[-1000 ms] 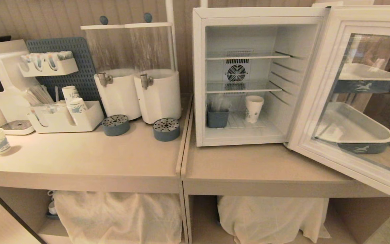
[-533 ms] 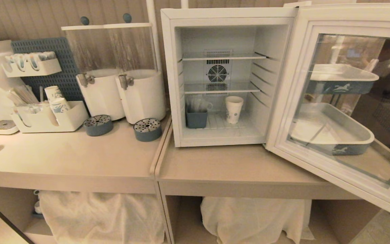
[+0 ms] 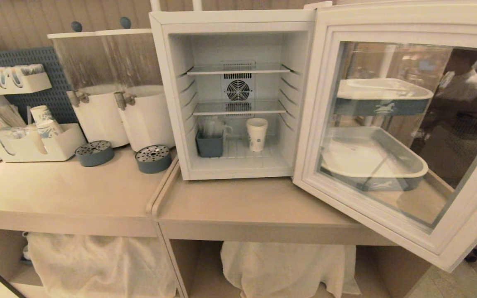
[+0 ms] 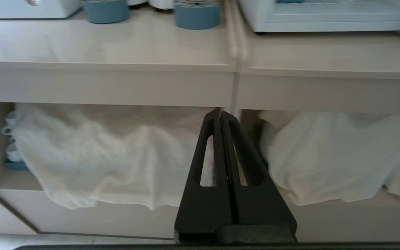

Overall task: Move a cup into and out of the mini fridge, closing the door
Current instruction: Close the freezer door

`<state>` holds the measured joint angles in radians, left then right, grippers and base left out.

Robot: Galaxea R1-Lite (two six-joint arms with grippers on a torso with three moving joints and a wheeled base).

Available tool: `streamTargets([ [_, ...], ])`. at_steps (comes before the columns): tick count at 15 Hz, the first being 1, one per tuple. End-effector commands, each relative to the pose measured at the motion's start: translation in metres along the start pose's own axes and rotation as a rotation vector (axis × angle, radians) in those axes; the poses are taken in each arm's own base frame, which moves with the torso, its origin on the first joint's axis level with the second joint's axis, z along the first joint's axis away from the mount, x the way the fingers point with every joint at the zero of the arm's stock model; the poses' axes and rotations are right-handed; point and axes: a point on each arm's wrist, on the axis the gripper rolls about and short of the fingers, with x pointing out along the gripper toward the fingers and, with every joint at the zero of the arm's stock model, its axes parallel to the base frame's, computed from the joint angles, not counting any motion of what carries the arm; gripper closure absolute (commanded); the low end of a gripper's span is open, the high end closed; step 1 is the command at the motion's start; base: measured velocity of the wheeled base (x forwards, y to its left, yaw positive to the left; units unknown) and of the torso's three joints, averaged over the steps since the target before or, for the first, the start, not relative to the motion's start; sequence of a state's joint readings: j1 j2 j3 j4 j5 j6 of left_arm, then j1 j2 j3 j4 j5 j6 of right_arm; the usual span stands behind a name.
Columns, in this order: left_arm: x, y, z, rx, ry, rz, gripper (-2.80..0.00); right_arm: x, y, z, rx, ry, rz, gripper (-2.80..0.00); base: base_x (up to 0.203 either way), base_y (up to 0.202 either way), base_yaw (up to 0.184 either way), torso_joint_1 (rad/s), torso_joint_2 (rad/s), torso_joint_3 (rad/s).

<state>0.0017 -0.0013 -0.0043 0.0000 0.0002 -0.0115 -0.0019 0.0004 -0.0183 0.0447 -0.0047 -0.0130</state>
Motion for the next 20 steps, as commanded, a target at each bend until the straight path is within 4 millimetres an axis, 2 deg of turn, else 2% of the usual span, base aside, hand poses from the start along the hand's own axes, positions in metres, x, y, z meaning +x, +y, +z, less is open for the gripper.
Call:
streamTargets([
  [1,0.0,0.0,0.0,-0.001,-0.001,0.0,0.0,0.0,0.0,0.0,-0.001,-0.001,0.0,0.0,0.0,-0.194,0.0,0.007,0.0,0.002],
  [8,0.0,0.0,0.0,-0.002,-0.001,0.0,0.0,0.0,0.0,0.0,0.002,-0.002,0.0,0.0,0.0,-0.177,0.0,0.002,0.0,0.002],
  [12,0.0,0.0,0.0,-0.002,-0.001,0.003,0.0,-0.002,0.0,0.005,-0.003,-0.009,-0.002,0.0,0.0,-0.022,0.002,0.0,0.0,0.002],
  [16,0.0,0.0,0.0,-0.002,0.001,0.003,0.0,-0.007,-0.001,0.051,0.016,-0.016,0.007,0.0,0.0,0.0,0.0,0.0,0.0,0.0],
  [20,0.0,0.0,0.0,-0.002,-0.001,0.003,0.0,0.015,-0.001,0.091,0.094,0.082,0.002,0.0,0.0,0.0,0.0,0.0,0.0,0.0],
])
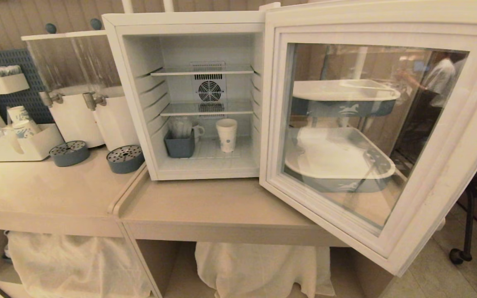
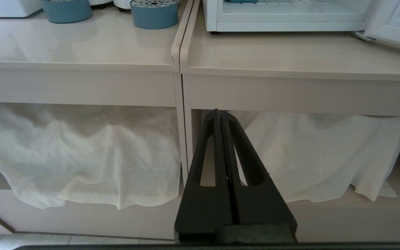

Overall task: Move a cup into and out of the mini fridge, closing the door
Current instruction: Close the freezer door

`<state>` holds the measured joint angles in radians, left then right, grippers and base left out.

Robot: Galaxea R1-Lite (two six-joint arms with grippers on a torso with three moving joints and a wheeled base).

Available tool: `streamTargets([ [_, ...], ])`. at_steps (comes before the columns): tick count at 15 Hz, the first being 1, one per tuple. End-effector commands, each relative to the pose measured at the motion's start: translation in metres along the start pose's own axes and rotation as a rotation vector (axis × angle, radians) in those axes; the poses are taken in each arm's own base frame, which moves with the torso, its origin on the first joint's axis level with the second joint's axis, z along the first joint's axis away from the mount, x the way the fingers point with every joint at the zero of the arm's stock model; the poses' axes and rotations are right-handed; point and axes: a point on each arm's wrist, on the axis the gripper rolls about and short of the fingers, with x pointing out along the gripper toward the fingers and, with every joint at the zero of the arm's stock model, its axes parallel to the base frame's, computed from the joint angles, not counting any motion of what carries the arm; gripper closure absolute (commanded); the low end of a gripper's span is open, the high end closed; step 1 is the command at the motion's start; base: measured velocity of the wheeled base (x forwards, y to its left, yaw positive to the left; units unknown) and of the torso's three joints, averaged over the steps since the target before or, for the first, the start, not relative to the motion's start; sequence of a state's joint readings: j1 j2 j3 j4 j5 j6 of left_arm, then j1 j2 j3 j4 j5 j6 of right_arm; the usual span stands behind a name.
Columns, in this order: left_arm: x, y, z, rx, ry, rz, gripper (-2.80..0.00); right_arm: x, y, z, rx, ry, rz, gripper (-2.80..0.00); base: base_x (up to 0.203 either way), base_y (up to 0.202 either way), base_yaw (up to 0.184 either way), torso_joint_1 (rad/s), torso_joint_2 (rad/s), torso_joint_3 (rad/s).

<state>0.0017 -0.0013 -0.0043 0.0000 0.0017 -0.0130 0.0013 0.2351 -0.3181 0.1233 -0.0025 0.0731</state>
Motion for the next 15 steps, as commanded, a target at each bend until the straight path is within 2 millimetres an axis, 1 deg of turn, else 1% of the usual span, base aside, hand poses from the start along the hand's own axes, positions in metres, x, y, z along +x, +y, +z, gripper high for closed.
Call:
streamTargets([
  [1,0.0,0.0,0.0,-0.001,-0.001,0.0,0.0,0.027,0.001,0.021,0.048,0.114,-0.022,0.0,0.0,0.0,0.0,0.0,0.0,0.0],
  [3,0.0,0.0,0.0,-0.002,-0.001,0.001,0.0,0.062,0.002,0.038,0.108,0.196,-0.069,0.0,0.0,0.0,0.0,0.0,0.0,0.0],
  [5,0.0,0.0,0.0,-0.002,-0.001,0.0,0.0,0.11,0.002,0.052,0.137,0.272,-0.104,0.0,0.0,0.0,0.0,0.0,0.0,0.0],
  [7,0.0,0.0,0.0,-0.002,-0.001,0.0,0.0,0.16,0.0,0.063,0.164,0.321,-0.087,0.0,0.0,0.0,0.0,0.0,0.0,0.0],
  [8,0.0,0.0,0.0,-0.004,0.001,0.001,0.0,0.183,-0.004,0.071,0.188,0.331,-0.04,0.0,0.0,0.0,0.0,0.0,0.0,0.0],
  [9,0.0,0.0,0.0,-0.004,-0.001,0.001,0.0,0.202,-0.013,0.079,0.221,0.332,0.055,0.0,0.0,0.0,0.0,0.0,0.0,0.0],
  [10,0.0,0.0,0.0,-0.004,0.001,0.001,0.0,0.218,-0.026,0.087,0.252,0.326,0.131,0.0,0.0,0.0,0.0,0.0,0.0,0.0],
  [11,0.0,0.0,0.0,-0.004,-0.001,0.001,0.0,0.231,-0.04,0.093,0.275,0.318,0.198,0.0,0.0,0.0,0.0,0.0,0.0,0.0],
  [12,0.0,0.0,0.0,-0.004,0.001,0.001,0.0,0.238,-0.05,0.098,0.28,0.306,0.262,0.0,0.0,0.0,0.0,0.0,0.0,0.0],
  [13,0.0,0.0,0.0,-0.004,-0.001,0.0,0.0,0.241,-0.058,0.097,0.28,0.309,0.353,0.0,0.0,0.0,0.0,0.0,0.0,0.0],
  [14,0.0,0.0,0.0,-0.004,-0.001,0.0,0.0,0.239,-0.065,0.097,0.272,0.303,0.457,0.0,0.0,0.0,0.0,0.0,0.0,0.0],
  [15,0.0,0.0,0.0,-0.004,-0.001,0.0,0.0,0.238,-0.072,0.096,0.256,0.293,0.5,0.0,0.0,0.0,0.0,0.0,0.0,0.0],
])
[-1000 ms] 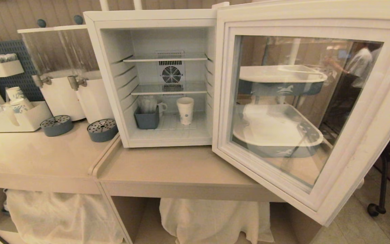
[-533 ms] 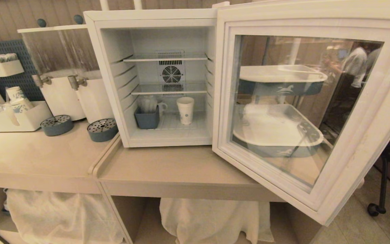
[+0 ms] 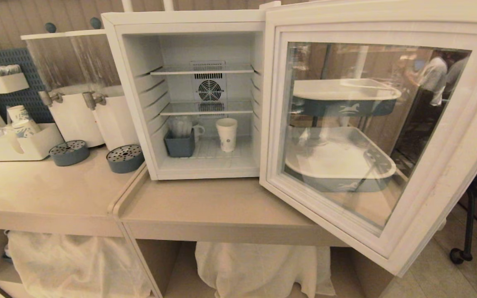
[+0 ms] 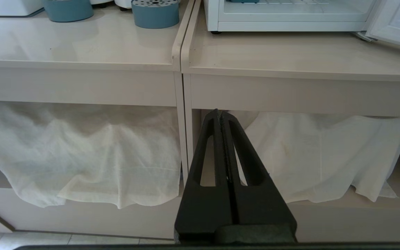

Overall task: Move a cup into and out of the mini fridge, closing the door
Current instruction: Close the freezer door

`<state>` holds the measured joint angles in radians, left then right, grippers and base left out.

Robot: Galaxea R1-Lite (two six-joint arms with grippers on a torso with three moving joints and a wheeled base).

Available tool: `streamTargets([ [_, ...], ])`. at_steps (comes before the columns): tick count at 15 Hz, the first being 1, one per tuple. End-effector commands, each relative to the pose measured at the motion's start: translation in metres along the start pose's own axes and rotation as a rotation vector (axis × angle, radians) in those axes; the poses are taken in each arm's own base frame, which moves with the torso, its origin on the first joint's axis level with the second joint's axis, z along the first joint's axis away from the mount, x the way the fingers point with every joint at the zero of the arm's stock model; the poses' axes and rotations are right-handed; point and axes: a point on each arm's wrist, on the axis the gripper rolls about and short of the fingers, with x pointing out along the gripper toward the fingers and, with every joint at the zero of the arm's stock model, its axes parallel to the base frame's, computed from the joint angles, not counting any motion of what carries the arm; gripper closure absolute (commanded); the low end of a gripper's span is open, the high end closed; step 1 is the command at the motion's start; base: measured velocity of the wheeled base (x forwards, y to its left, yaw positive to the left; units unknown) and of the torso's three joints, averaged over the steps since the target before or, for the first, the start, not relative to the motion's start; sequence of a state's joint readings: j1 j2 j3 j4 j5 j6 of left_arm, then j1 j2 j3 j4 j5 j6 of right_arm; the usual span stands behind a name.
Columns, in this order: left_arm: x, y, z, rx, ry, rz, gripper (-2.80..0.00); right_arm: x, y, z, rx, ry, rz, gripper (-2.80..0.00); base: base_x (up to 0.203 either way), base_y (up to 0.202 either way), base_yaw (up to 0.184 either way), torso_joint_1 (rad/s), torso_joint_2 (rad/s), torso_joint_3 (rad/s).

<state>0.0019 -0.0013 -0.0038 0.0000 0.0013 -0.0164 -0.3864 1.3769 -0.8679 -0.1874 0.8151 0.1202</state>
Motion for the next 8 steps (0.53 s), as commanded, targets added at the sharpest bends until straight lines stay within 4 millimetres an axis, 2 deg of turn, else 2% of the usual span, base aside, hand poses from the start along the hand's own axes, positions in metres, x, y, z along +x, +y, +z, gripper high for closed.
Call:
streamTargets([
  [1,0.0,0.0,0.0,0.0,-0.001,0.0,0.0,0.005,-0.016,-0.003,0.024,0.03,0.099,0.0,0.0,0.0,0.0,0.0,0.0,0.0],
  [2,0.0,0.0,0.0,0.001,0.0,0.001,0.0,0.002,-0.016,-0.005,0.035,0.038,0.131,0.0,0.0,0.0,0.0,0.0,0.0,0.0],
  [4,0.0,0.0,0.0,0.001,0.0,0.001,0.0,-0.003,-0.013,-0.012,0.115,0.095,0.351,0.0,0.0,0.0,0.0,0.0,0.0,0.0],
  [5,0.0,0.0,0.0,0.001,0.0,0.001,0.0,-0.004,-0.009,-0.017,0.177,0.134,0.397,0.0,0.0,0.0,0.0,0.0,0.0,0.0],
  [8,0.0,0.0,0.0,0.0,0.0,0.001,0.0,-0.006,0.007,-0.022,0.221,0.182,0.458,0.0,0.0,0.0,0.0,0.0,0.0,0.0],
])
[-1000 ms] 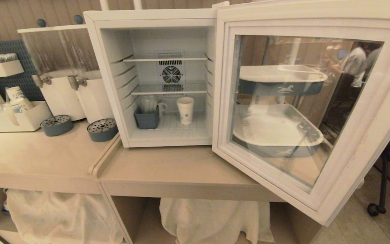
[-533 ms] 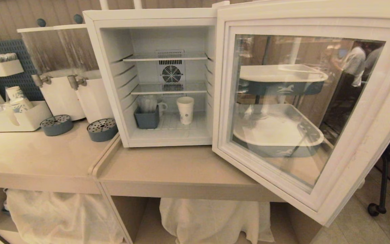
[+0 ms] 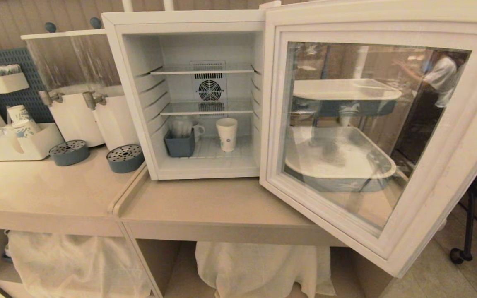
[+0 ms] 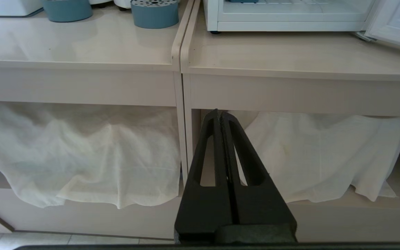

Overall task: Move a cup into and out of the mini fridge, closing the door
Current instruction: Close the freezer door

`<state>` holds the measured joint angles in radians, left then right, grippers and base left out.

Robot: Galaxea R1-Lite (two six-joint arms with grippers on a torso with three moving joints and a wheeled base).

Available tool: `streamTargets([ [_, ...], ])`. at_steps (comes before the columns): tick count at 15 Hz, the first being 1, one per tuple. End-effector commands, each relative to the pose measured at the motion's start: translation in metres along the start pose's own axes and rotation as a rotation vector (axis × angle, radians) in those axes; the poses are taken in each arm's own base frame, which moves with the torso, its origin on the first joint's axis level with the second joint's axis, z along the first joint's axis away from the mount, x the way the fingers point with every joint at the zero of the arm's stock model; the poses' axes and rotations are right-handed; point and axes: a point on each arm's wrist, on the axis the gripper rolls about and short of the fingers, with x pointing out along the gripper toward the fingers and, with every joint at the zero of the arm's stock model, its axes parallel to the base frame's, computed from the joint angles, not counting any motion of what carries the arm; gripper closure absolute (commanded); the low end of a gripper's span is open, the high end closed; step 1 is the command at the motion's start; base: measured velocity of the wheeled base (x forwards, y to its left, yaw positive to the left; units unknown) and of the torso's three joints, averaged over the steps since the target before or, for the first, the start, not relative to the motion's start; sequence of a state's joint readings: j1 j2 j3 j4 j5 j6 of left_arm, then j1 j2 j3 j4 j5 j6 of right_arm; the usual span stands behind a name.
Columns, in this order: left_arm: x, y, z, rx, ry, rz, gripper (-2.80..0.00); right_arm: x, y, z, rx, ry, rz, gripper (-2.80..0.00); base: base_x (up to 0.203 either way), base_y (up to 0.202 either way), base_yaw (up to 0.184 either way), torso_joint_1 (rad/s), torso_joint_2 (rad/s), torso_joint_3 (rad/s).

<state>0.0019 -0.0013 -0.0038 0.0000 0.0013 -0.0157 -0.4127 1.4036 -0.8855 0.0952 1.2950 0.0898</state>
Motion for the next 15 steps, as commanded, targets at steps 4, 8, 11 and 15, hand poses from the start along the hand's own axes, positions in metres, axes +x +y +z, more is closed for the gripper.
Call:
streamTargets([
  [4,0.0,0.0,0.0,-0.001,-0.001,0.001,0.0,0.01,0.05,-0.013,-0.037,0.075,0.113,0.0,0.0,0.0,0.0,0.0,0.0,0.0],
  [8,0.0,0.0,0.0,-0.003,-0.001,0.001,0.0,0.026,0.094,-0.022,-0.03,0.158,0.168,0.0,0.0,0.0,0.0,0.0,0.0,0.0],
  [11,0.0,0.0,0.0,-0.006,0.0,0.003,0.0,0.049,0.126,-0.031,-0.034,0.213,0.152,0.0,0.0,0.0,0.0,0.0,0.0,0.0],
  [15,0.0,0.0,0.0,-0.006,0.001,0.003,0.0,0.11,0.162,-0.048,-0.056,0.18,0.035,0.0,0.0,0.0,0.0,0.0,0.0,0.0],
])
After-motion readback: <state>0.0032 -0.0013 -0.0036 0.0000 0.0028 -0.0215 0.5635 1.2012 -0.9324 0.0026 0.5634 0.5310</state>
